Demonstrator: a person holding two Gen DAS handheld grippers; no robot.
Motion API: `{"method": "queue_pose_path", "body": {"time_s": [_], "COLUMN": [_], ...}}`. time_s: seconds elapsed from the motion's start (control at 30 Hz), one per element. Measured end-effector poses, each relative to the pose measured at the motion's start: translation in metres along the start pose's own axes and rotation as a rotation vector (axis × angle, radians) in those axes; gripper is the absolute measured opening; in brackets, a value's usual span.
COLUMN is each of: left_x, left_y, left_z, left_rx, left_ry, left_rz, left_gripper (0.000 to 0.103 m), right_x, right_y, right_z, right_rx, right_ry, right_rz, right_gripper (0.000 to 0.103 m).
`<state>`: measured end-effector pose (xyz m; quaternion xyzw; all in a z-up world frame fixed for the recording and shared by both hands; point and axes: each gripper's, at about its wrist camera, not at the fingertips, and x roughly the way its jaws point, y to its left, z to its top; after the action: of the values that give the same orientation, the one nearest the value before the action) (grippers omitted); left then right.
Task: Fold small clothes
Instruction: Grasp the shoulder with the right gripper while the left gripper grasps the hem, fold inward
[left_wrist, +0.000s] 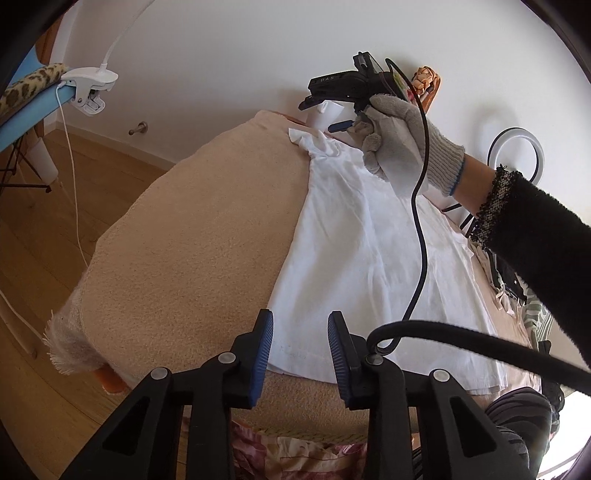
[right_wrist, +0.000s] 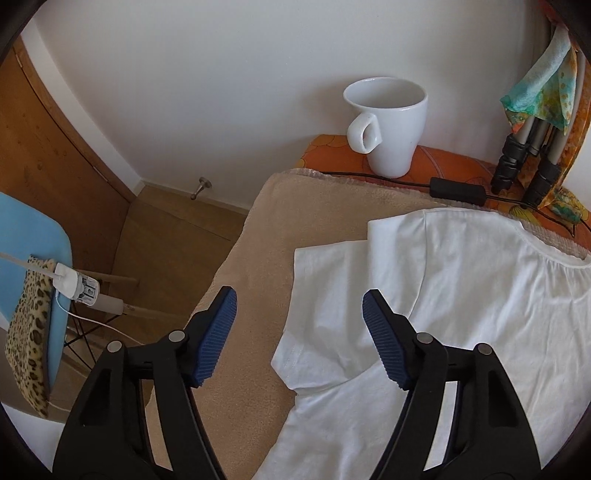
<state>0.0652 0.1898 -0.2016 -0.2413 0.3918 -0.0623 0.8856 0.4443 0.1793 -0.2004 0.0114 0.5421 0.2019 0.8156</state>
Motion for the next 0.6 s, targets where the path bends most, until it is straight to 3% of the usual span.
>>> {"method": "queue_pose_path", "body": {"time_s": [0.4, 0.6], "left_x": [0.004, 0.001], "left_y": [-0.005, -0.008], "left_z": [0.003, 0.002], "left_rx": [0.003, -0.010], "left_ry": [-0.001, -0.011], "left_rz": [-0.076, -0.089], "left_gripper": [0.005, 0.002], "right_x": [0.066, 0.080], "right_y": [0.013, 0.030], "right_z": [0.005, 0.001], "right_rx": [-0.109, -0.232], "right_ry": [0.100, 0.127], "right_rz": [-0.136, -0.239], "right_gripper": [0.067, 0.067]}}
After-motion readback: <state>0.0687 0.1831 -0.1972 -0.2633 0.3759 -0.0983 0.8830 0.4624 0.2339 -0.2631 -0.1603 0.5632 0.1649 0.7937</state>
